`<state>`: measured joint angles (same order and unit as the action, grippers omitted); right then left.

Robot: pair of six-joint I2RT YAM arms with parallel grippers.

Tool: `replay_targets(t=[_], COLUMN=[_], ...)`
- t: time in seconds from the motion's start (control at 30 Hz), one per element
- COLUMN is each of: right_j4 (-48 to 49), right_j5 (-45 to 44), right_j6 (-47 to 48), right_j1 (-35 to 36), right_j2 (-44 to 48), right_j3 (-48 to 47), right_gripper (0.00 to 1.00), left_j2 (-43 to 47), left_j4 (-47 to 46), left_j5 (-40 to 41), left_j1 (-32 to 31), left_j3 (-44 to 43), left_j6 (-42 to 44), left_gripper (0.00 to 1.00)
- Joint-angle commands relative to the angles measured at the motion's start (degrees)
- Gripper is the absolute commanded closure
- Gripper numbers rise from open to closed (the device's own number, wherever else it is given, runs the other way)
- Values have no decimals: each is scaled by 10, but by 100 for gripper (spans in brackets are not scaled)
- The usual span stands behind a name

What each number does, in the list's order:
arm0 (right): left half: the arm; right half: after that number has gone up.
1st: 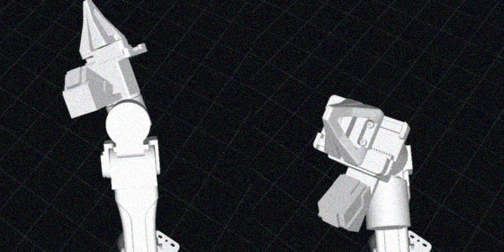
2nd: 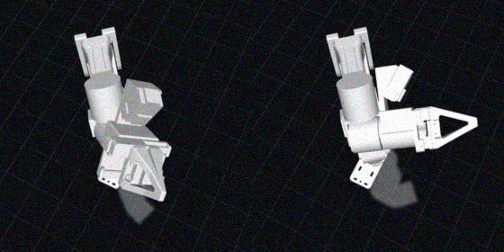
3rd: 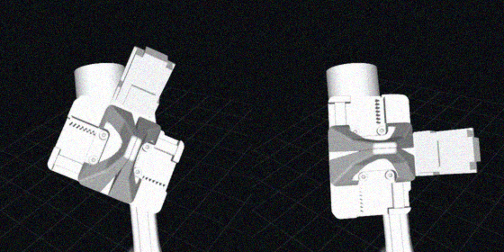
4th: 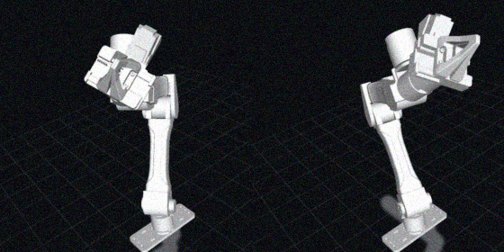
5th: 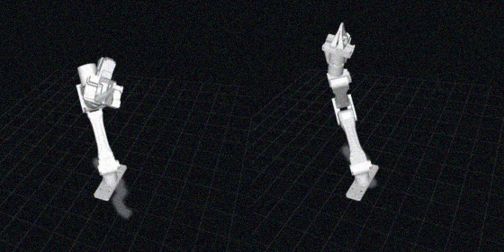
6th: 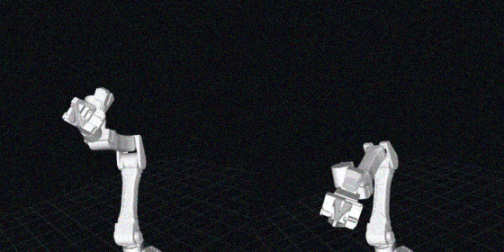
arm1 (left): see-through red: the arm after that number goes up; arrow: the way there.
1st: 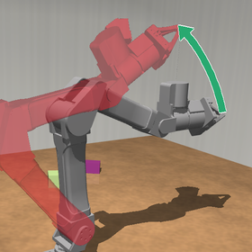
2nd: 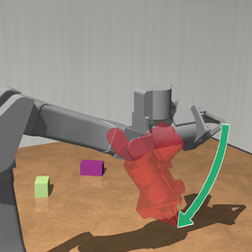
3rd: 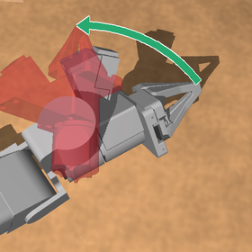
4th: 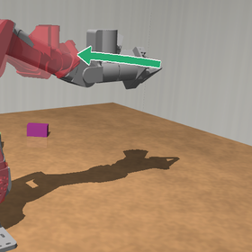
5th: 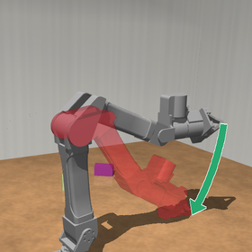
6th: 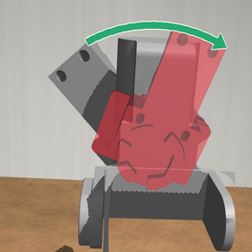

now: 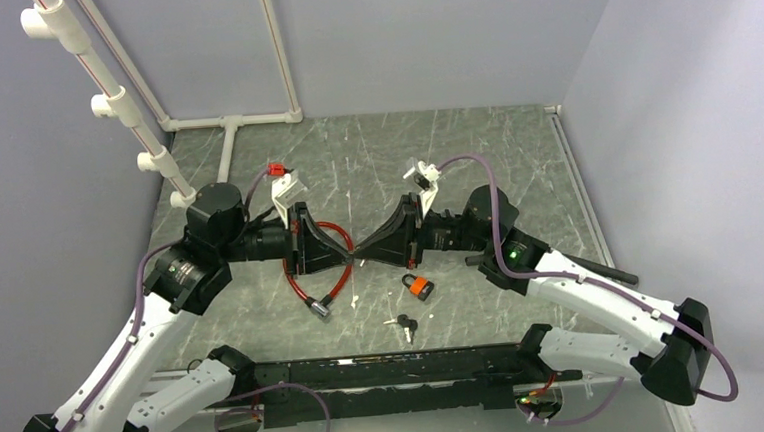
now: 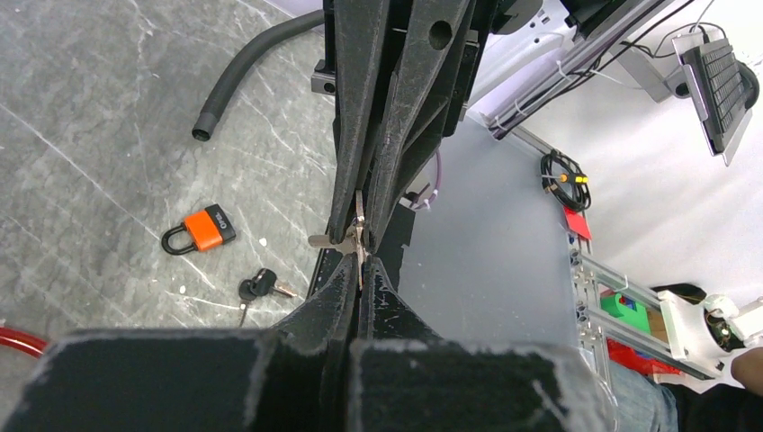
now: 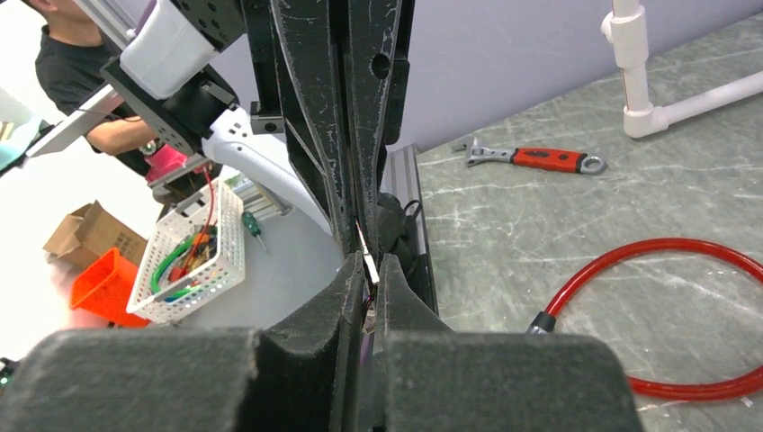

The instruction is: Unlock with the key

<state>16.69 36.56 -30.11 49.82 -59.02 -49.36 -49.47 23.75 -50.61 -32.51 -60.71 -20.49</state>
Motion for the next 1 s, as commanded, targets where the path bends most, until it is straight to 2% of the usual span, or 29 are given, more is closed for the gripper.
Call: replay_targets(t=[0.0,0.13,0.33,0.4,0.43,0.5,0.53,0.77,0.9,0.97], right_j4=[4,0,-11,-31,-34,-30,-30,-20,-15,-13], right_j5=[23,23,38,39,40,40,40,35,22,13], right_j6=[17,18,20,26,28,28,28,27,26,27], right_j1=[3,4,4,4,4,4,4,4,4,4], right_j2=[27,39,35,27,26,29,32,30,26,24], right_j3=[-2,2,1,-10,-12,-8,-7,-5,-10,-14], right_gripper=[100,100,100,91,80,68,65,63,35,30], left_j2=[11,15,13,18,20,23,25,31,27,27], left_j4=[21,14,9,4,5,7,7,3,2,2], left_j5=[12,22,39,59,66,75,79,80,67,65], left_j1=[1,0,1,1,1,1,1,1,1,1], left_j3=[-8,-4,-5,-1,0,0,1,5,6,6], left_j6=[24,18,14,9,9,10,10,7,7,7], left_gripper=[100,97,100,100,100,100,100,100,100,100])
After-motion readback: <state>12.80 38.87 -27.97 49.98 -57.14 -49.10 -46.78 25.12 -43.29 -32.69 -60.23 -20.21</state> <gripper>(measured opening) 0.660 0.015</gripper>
